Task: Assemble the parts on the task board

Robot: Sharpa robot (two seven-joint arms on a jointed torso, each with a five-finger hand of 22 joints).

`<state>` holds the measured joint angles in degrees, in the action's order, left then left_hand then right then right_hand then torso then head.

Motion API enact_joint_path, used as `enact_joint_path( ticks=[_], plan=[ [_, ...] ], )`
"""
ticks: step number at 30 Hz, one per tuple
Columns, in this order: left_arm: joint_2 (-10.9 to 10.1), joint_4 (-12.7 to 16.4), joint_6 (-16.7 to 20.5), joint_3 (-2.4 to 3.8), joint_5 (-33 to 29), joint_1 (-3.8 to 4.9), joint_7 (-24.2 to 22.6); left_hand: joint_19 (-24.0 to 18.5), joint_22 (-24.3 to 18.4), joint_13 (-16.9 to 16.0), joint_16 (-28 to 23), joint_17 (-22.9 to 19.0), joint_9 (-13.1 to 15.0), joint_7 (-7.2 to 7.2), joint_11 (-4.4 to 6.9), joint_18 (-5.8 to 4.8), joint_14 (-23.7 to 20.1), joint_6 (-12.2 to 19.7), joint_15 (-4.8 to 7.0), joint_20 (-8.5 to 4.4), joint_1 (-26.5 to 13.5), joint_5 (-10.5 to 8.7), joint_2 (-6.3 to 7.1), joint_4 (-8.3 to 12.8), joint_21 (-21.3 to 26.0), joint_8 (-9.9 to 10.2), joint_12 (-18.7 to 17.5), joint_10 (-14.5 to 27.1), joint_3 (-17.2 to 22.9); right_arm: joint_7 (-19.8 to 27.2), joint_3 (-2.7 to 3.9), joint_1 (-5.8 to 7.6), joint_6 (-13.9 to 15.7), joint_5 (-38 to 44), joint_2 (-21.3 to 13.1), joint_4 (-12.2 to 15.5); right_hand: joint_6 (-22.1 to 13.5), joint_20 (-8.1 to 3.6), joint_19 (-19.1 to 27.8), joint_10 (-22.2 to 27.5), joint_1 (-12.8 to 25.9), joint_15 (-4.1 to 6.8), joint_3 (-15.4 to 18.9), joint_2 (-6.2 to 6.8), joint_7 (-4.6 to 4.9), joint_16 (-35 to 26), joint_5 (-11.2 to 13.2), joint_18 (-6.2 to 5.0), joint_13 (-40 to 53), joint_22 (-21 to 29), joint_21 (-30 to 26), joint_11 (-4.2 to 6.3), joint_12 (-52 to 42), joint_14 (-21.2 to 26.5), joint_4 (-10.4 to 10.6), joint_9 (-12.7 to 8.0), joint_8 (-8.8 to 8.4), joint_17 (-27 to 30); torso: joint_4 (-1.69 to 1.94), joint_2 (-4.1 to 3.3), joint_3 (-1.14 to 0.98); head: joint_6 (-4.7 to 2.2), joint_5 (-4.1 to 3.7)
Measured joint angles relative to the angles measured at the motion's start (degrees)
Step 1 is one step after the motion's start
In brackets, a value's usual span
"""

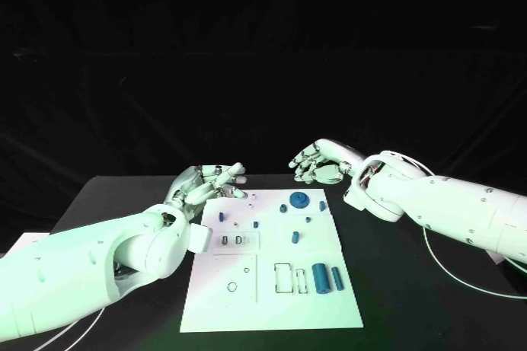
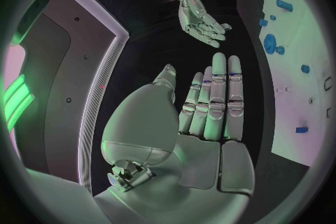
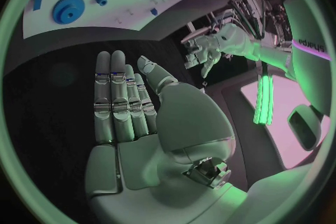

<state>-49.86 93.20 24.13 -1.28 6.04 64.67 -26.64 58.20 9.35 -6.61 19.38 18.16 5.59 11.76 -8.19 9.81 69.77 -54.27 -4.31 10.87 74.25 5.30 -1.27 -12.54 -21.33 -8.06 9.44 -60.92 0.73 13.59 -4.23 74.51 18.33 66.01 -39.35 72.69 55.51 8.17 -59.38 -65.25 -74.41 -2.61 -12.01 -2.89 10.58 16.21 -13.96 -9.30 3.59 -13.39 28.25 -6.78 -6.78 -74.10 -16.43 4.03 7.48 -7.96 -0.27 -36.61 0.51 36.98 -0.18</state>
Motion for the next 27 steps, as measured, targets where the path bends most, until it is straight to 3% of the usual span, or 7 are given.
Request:
enact_joint_path(
  ticks=[5, 9, 14, 19, 27],
  plan=[
    [-1.37, 3.38, -1.09, 0.32, -0.73, 0.29, 0.30, 1.08, 0.51, -0.22, 2.52, 3.35, 0.00, 0.00, 0.00, -0.01, 0.50, 0.00, 0.09, -0.32, 0.31, 0.00, -0.31, 0.41, -1.09, 0.70, -1.00, 0.00, -0.43, -5.15, 0.00, 0.76, -2.23, 14.54, 0.87, 0.74, 2.04, -2.04, -3.66, -2.21, 1.06, 1.73, -1.49, 1.06, -1.19, 4.07, 0.46, 0.00, 0.07, -3.27, 6.03, 1.32, 1.45, -6.62, 0.07, -0.05, -1.17, -3.46, 0.45, -1.52, 0.30, -0.55, -0.27],
    [-1.93, 5.22, -1.56, 0.53, -1.29, 0.59, 0.50, 1.29, 0.97, -0.31, 4.84, 6.20, -0.01, 0.00, 0.00, -0.01, 0.24, 0.00, 0.09, -0.53, 0.53, 0.00, -0.53, 0.78, -1.76, 1.48, -1.90, 0.00, -0.80, -8.69, 0.00, 1.26, -3.91, 23.47, 1.52, 1.13, 4.02, -3.86, -7.46, -2.65, 3.48, 3.29, -4.89, 3.48, -2.57, 14.32, 2.76, -0.88, 0.07, -8.26, 14.98, 2.46, 3.05, -9.60, 0.46, -0.12, -3.32, -11.45, 0.80, -2.68, 0.54, -0.85, -0.45],
    [-2.47, 6.91, -1.93, 0.94, -1.15, 0.95, 0.76, 1.27, 1.21, -0.39, 6.27, 8.22, 0.05, 0.00, -0.11, -0.01, -1.23, 0.01, -0.12, -0.52, 0.53, 0.00, -0.53, 1.03, -2.19, 2.11, -2.65, 0.12, -1.05, -11.95, 0.01, 1.61, -6.26, 31.26, 2.51, 1.13, 3.84, -3.65, -7.66, -0.21, 4.72, 3.33, -5.57, 4.72, -2.83, 18.61, 3.64, -0.89, 0.06, -9.60, 17.25, 2.32, 3.04, -9.64, 1.02, -0.12, -3.41, -14.69, 1.31, -4.13, 0.90, -1.22, -0.79],
    [-2.79, 7.87, -2.23, 1.68, 0.56, 1.07, 1.08, 0.86, 1.25, -0.38, 6.69, 9.36, 0.04, 0.00, -0.51, -0.02, -2.59, 0.01, -0.31, -0.10, 0.53, 0.00, -0.53, 1.25, -2.19, 2.45, -3.27, 0.51, -1.27, -13.63, 0.01, 1.71, -8.64, 35.66, 2.86, 1.03, 3.57, -3.65, -7.66, 1.12, 5.03, 3.33, -5.57, 5.03, -3.16, 20.24, 3.88, -0.89, 0.06, -10.13, 18.15, 2.31, 3.04, -9.64, 1.02, -0.12, -3.41, -16.12, 1.77, -5.55, 1.19, -1.48, -1.20],
    [-3.30, 8.30, -2.30, 2.16, 2.04, 1.14, 1.34, 0.45, 1.25, -0.39, 6.70, 9.58, 0.04, 0.21, -0.70, -0.02, -2.81, 0.22, -0.51, -0.11, 0.53, 0.00, -0.53, 1.41, -2.19, 2.45, -3.27, 0.71, -1.43, -14.48, 0.01, 1.78, -11.23, 38.38, 2.66, 1.43, 3.75, -3.65, -7.65, 1.52, 5.03, 3.33, -5.87, 5.03, -3.34, 21.45, 3.88, -0.89, 0.12, -10.65, 18.94, 2.30, 3.04, -9.64, 1.32, -0.12, -3.41, -17.34, 2.26, -6.84, 1.30, -1.64, -1.35]
  ],
)
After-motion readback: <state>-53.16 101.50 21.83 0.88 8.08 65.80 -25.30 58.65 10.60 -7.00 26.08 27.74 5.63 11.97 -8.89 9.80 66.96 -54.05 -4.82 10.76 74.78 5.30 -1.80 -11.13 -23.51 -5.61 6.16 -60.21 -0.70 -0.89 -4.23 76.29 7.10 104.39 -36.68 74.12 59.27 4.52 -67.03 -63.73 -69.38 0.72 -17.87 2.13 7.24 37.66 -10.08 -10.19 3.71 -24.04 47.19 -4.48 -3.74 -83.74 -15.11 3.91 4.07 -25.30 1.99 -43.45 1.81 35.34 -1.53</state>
